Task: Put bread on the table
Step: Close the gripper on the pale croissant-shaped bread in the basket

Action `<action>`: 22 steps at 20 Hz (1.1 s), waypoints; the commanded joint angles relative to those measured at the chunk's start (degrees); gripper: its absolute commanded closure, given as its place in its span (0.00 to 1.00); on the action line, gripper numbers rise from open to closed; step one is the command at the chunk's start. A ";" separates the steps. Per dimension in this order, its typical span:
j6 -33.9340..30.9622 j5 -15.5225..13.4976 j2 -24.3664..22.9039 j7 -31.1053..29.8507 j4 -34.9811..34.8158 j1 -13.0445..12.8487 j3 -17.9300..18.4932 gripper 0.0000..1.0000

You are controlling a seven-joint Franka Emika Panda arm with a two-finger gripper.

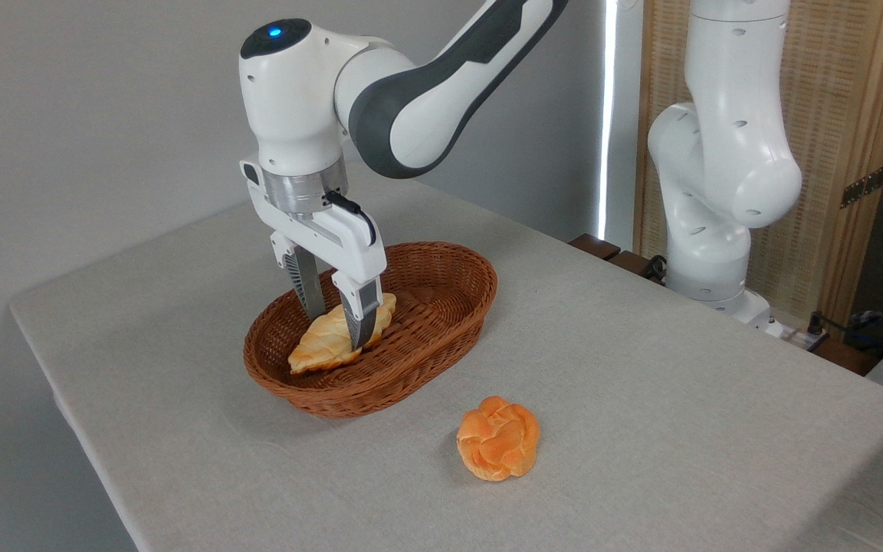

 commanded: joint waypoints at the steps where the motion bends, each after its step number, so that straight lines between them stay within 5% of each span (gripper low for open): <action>1: 1.23 -0.11 0.02 0.12 -0.58 -1.04 0.58 0.00; 3: 1.14 1.29 0.11 0.21 -0.58 -1.04 0.58 0.07; 5: 1.05 2.09 0.02 0.83 -0.58 -1.04 0.58 0.32; 8: 0.70 2.09 0.02 2.41 -0.58 -0.95 0.58 0.50; 22: 0.27 2.00 -1.91 1.80 -0.23 -1.04 0.50 0.49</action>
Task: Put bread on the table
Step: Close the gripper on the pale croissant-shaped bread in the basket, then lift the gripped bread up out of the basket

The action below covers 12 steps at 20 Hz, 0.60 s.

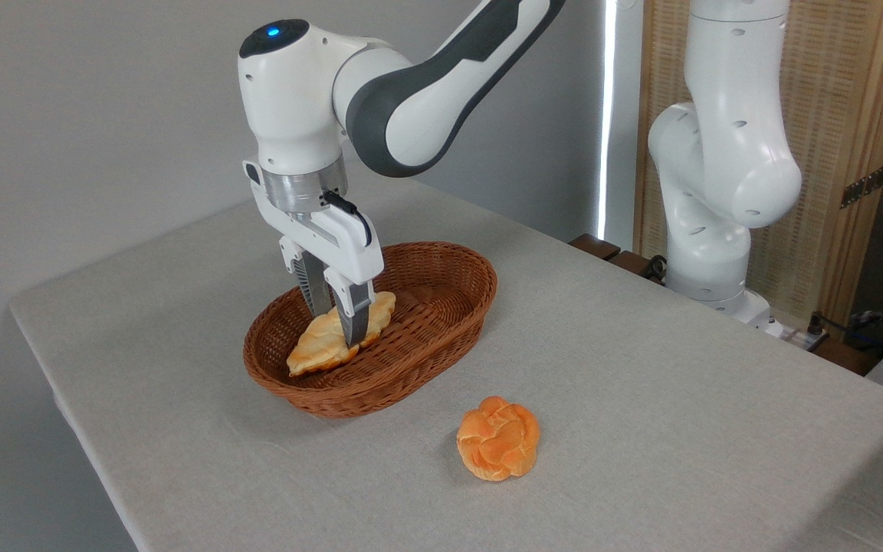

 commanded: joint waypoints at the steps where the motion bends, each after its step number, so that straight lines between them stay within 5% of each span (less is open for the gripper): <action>1: -0.70 0.28 -2.38 0.12 0.11 -0.86 0.32 0.49; 8: -10.11 0.20 -4.66 0.47 5.12 -0.59 -0.39 0.48; 12: -12.48 0.28 -5.63 0.65 8.63 1.07 3.03 0.45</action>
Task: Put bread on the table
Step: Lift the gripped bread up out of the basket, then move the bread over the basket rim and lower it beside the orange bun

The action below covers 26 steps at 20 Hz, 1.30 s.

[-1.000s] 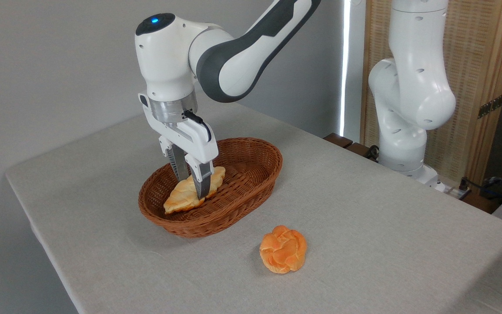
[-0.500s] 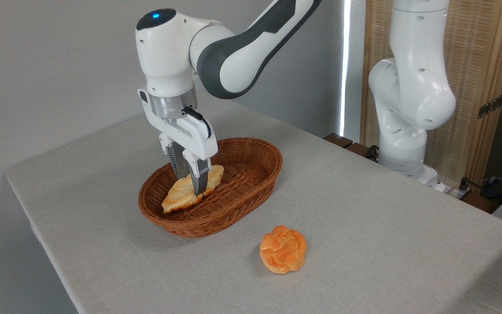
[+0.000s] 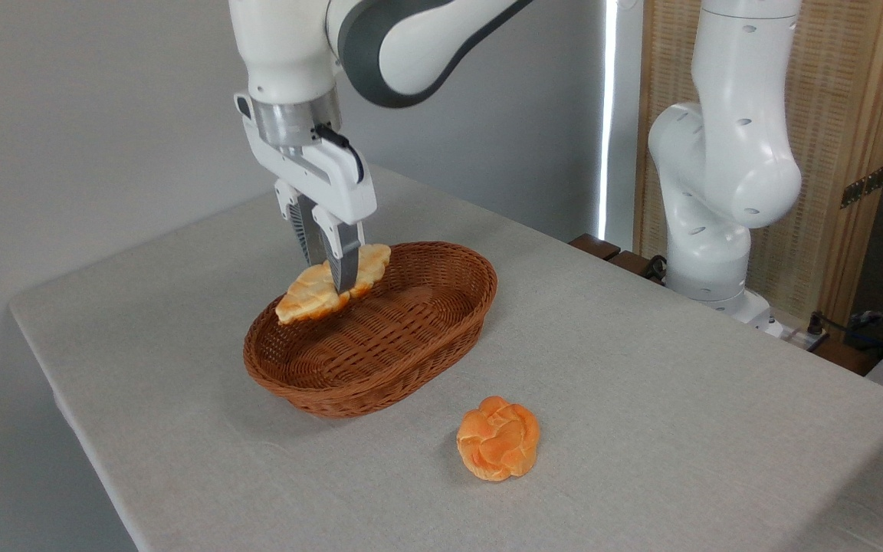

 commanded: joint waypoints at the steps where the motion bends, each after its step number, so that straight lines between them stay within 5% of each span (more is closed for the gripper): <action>1: -3.44 0.28 -1.02 0.83 3.63 1.31 4.74 0.45; 5: -2.84 4.67 -0.93 1.01 3.99 1.40 10.89 0.39; 9: -1.08 5.47 -0.23 2.23 3.90 1.40 16.52 0.37; 11: -1.34 5.38 1.08 2.32 3.73 1.40 18.64 0.26; 13: -0.99 5.38 2.40 2.50 3.73 1.48 18.91 0.00; 26: 4.81 5.38 5.39 6.81 3.55 2.98 21.54 0.00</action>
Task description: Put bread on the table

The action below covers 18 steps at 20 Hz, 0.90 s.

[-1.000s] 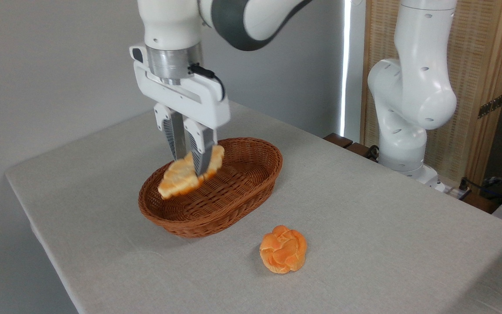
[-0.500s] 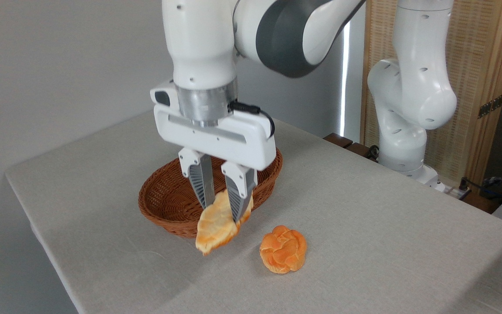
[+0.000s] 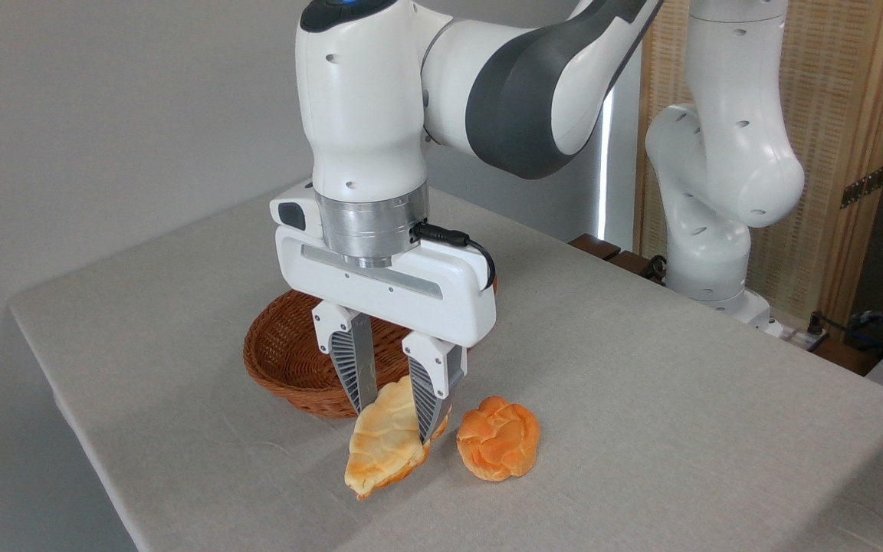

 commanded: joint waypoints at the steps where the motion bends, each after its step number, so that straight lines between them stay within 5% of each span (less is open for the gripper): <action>1: 0.62 0.36 -0.02 0.88 0.34 -0.11 0.35 0.00; 13: 0.62 0.27 -0.37 0.88 0.43 -0.38 0.18 0.00; 18: 0.62 0.36 -2.48 0.88 0.70 -1.34 -2.80 0.00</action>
